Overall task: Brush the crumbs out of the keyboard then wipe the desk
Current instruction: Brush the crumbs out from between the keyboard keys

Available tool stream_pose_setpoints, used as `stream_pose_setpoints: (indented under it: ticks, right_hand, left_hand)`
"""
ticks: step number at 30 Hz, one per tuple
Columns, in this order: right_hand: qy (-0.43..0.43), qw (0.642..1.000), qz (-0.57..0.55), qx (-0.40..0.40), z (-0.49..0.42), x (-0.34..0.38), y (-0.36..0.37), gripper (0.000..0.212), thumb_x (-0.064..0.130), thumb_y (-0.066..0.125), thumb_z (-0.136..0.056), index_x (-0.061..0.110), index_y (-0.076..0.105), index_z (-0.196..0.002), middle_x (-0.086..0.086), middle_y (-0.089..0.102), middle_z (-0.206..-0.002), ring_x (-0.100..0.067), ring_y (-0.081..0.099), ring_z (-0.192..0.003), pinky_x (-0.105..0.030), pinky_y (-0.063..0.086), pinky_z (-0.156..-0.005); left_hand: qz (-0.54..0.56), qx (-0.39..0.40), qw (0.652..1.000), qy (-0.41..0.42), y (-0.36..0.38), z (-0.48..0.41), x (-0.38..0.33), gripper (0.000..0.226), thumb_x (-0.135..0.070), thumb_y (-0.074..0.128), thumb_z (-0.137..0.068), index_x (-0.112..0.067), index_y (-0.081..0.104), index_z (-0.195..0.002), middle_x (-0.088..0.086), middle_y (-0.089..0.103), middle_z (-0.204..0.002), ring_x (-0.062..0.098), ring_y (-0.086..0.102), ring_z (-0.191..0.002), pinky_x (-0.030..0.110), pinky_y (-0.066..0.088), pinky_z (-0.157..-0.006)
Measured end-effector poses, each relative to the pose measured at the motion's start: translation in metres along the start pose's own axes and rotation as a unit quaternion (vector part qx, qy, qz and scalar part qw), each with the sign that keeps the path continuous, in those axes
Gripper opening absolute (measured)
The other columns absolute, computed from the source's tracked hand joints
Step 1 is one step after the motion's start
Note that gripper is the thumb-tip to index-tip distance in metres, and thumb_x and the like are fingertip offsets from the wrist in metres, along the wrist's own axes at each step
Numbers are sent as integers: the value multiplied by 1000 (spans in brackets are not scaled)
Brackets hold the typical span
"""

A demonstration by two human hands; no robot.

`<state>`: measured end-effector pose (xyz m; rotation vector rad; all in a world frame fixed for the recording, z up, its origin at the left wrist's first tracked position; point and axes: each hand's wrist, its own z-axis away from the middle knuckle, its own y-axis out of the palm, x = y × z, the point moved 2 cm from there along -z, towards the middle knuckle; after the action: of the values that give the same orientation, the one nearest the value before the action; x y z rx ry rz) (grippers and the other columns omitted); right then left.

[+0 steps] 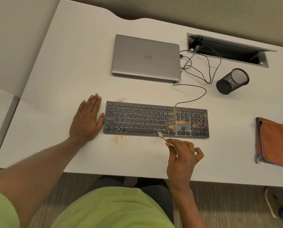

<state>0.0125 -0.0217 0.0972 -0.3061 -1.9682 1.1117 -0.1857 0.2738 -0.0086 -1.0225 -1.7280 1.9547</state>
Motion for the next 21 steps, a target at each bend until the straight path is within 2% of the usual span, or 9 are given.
stream_pose_setpoints:
  ticks: [5, 12, 15, 18, 21]
  right_hand:
    - [-4, 999, -22, -30, -9, 6, -3, 15, 17, 71, -93, 21, 77, -106, 11, 73, -100, -12, 58, -101, -39, 27, -94]
    - [9, 1000, -16, 4, -5, 3, -2, 18, 27, 61, -96, 24, 76, -105, 11, 73, -102, -15, 60, -101, -38, 27, -95]
    - [3, 999, -39, -4, -6, 6, -6, 16, 24, 63, -96, 24, 76, -105, 13, 72, -103, -13, 60, -101, -39, 30, -94]
    - [-23, 998, -62, 25, -7, 10, -1, 18, 20, 66, -95, 24, 76, -108, 18, 70, -106, -7, 56, -105, -37, 30, -95]
    - [-26, 998, -36, 44, -9, 2, -1, 20, 24, 64, -94, 25, 77, -109, 16, 72, -107, -7, 55, -106, -36, 27, -97]
  left_hand:
    - [2, -1, 1000, 0, 0, 0, 0, 69, -44, 25, -110, -13, 16, -171, 3, 15, -179, 14, 8, -166, 42, 9, -135]
    - [-2, 2, 1000, -2, 0, 0, 1, 70, -44, 24, -110, -13, 14, -172, 3, 15, -179, 15, 9, -166, 42, 10, -135]
    - [-1, 1, 1000, -2, 0, 0, 0, 70, -43, 25, -109, -13, 15, -172, 3, 15, -179, 15, 9, -166, 42, 10, -135]
    - [3, 1, 1000, -3, -1, 1, 0, 70, -43, 25, -109, -13, 15, -172, 3, 15, -179, 15, 9, -166, 42, 9, -135]
    - [4, 1, 1000, 0, 0, 0, 0, 70, -44, 24, -110, -13, 15, -172, 3, 15, -179, 15, 9, -166, 43, 10, -135]
